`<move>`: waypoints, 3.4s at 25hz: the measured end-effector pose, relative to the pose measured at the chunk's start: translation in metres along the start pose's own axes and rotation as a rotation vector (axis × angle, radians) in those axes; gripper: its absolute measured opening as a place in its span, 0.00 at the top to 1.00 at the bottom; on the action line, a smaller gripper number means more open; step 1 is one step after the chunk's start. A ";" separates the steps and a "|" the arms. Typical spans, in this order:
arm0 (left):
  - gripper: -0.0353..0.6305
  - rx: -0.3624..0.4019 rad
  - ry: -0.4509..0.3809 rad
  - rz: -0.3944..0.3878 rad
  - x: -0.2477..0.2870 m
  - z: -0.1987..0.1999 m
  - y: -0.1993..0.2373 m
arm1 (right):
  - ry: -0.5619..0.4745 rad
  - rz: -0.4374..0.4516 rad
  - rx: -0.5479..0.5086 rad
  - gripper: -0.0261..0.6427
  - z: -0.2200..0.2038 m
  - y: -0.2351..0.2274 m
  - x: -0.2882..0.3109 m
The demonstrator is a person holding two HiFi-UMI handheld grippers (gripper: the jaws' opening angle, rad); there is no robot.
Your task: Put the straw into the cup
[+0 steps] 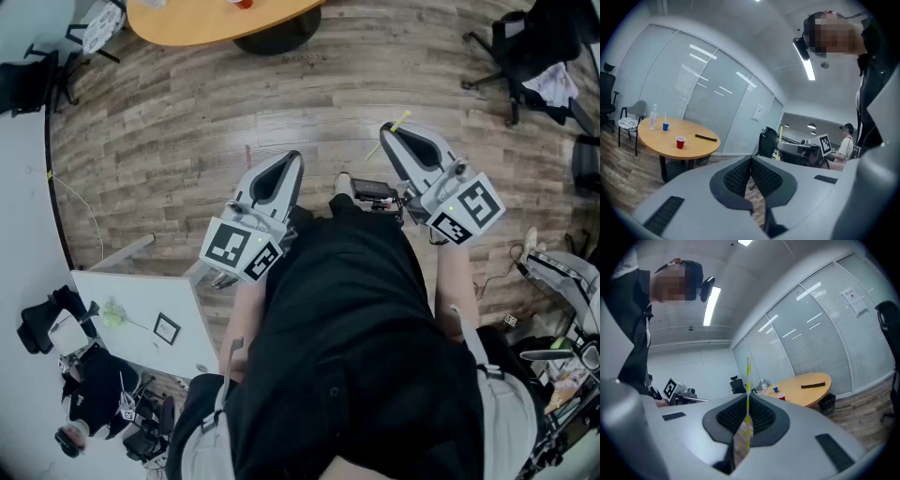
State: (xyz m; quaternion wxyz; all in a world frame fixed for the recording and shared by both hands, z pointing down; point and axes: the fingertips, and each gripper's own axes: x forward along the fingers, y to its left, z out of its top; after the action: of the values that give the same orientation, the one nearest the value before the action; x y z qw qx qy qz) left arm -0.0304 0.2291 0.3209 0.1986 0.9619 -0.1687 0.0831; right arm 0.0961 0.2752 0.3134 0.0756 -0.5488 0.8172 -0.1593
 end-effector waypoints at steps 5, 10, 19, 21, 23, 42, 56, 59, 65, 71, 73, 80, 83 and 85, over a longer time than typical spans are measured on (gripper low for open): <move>0.93 -0.011 -0.002 0.027 0.002 -0.008 -0.006 | 0.021 0.029 -0.001 0.92 -0.002 -0.002 -0.003; 0.93 -0.021 0.000 0.059 0.005 -0.010 -0.008 | 0.027 0.054 0.012 0.92 -0.003 -0.006 -0.009; 0.93 -0.034 0.010 0.137 -0.014 -0.017 -0.006 | 0.052 0.115 0.029 0.92 -0.007 -0.003 0.002; 0.93 -0.044 0.015 0.147 -0.023 -0.021 -0.001 | 0.060 0.131 0.030 0.92 -0.010 0.006 0.010; 0.93 -0.051 0.020 0.147 -0.030 -0.023 0.005 | 0.061 0.138 0.039 0.92 -0.013 0.015 0.019; 0.93 0.007 -0.005 -0.049 -0.012 0.038 0.124 | 0.017 0.008 -0.022 0.92 0.025 0.034 0.136; 0.93 0.019 0.026 -0.138 0.001 0.061 0.202 | 0.001 -0.109 -0.011 0.92 0.036 0.012 0.208; 0.93 0.017 0.048 -0.149 0.000 0.059 0.219 | -0.012 -0.134 0.000 0.92 0.036 0.008 0.219; 0.93 0.007 0.055 -0.169 0.004 0.062 0.235 | -0.017 -0.148 0.012 0.92 0.041 0.000 0.231; 0.93 -0.008 0.069 -0.143 0.024 0.066 0.237 | -0.010 -0.140 0.033 0.92 0.041 -0.022 0.236; 0.93 -0.011 0.070 -0.136 0.033 0.069 0.238 | -0.010 -0.129 0.032 0.92 0.046 -0.033 0.241; 0.93 -0.024 0.040 -0.067 0.077 0.099 0.254 | -0.012 -0.029 0.028 0.92 0.076 -0.082 0.275; 0.93 -0.025 0.028 -0.036 0.099 0.113 0.263 | -0.013 0.013 0.025 0.92 0.090 -0.104 0.291; 0.93 -0.028 0.020 -0.016 0.111 0.121 0.266 | -0.008 0.041 0.021 0.92 0.097 -0.116 0.299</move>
State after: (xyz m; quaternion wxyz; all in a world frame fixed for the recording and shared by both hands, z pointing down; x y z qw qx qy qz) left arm -0.0114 -0.0823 0.3309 0.2144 0.9595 -0.1600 0.0887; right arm 0.1108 -0.0576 0.2775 0.0880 -0.5317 0.8262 -0.1640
